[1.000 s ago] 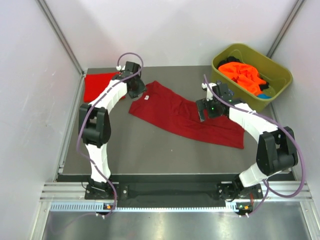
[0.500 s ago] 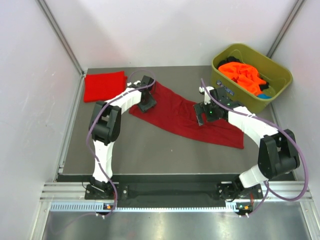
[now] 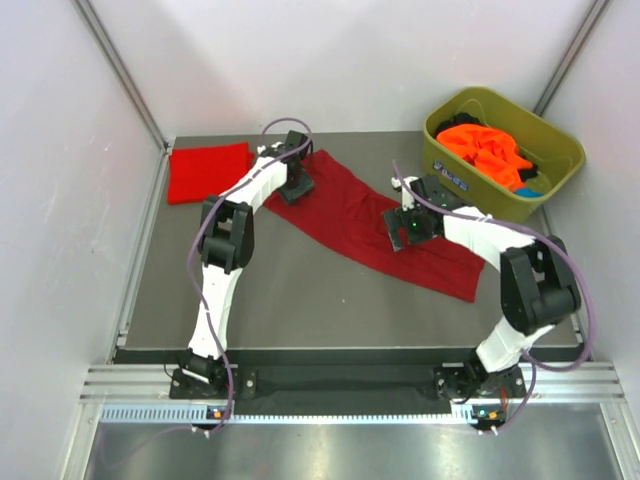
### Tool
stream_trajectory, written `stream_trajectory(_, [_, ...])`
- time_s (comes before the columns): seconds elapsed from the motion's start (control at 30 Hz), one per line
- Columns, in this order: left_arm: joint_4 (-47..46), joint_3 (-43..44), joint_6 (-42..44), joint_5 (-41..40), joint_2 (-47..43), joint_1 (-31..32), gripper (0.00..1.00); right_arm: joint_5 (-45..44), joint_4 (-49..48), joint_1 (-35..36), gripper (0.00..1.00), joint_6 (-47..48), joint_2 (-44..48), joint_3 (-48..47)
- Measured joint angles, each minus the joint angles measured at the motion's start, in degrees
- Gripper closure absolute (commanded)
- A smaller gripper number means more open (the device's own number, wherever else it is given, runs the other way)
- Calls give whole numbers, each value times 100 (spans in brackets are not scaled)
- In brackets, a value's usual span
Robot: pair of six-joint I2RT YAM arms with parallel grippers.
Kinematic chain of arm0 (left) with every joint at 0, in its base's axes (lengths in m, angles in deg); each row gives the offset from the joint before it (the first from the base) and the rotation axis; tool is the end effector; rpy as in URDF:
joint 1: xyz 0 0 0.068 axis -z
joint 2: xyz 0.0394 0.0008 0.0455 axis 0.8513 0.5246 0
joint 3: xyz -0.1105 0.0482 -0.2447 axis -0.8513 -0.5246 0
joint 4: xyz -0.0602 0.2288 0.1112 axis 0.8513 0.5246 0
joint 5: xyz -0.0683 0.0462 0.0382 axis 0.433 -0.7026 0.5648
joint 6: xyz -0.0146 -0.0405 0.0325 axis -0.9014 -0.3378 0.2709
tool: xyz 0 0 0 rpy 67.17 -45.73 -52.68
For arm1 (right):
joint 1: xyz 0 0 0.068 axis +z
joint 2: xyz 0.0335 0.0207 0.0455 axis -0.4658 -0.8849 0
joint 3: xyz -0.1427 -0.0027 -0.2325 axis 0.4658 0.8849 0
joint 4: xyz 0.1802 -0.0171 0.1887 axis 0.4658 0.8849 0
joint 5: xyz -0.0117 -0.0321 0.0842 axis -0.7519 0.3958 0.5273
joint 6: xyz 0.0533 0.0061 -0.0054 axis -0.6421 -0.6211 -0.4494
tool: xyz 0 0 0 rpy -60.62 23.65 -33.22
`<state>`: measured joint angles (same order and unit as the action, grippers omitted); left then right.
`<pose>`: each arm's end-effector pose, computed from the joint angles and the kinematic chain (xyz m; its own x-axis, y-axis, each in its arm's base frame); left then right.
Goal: Fold and stack the t-shirts
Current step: Fold the tshirt
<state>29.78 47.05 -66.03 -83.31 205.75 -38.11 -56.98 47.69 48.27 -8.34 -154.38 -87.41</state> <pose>0.4852 -0.1707 0.1716 -0.6988 -0.5830 -0.4144 -0.5348 0.8106 -0.2385 0.3105 0.1169 0.2056 -0.7735 -0.3107 -0.5525 -0.3757 0.9267 0.0048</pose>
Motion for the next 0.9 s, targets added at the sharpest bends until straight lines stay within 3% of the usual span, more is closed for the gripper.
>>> stream_trajectory(0.17, [-275,295,219,389,203,-186,46,-15,33,0,0,544,-741,-396])
stream_trajectory(0.37, [-887,487,719,992,376,-396,44,-87,319,-107,0,1279,-857,-398])
stream_trajectory(0.67, [-1176,481,1139,1458,389,-538,43,483,433,-455,0,1307,-953,-380])
stream_trajectory(0.8, [-1211,-46,1325,1257,4,-629,43,487,387,-457,0,1008,-955,-380])
stream_trajectory(0.9, [-1285,-949,1425,997,-721,-756,42,444,291,-459,0,776,-938,-337])
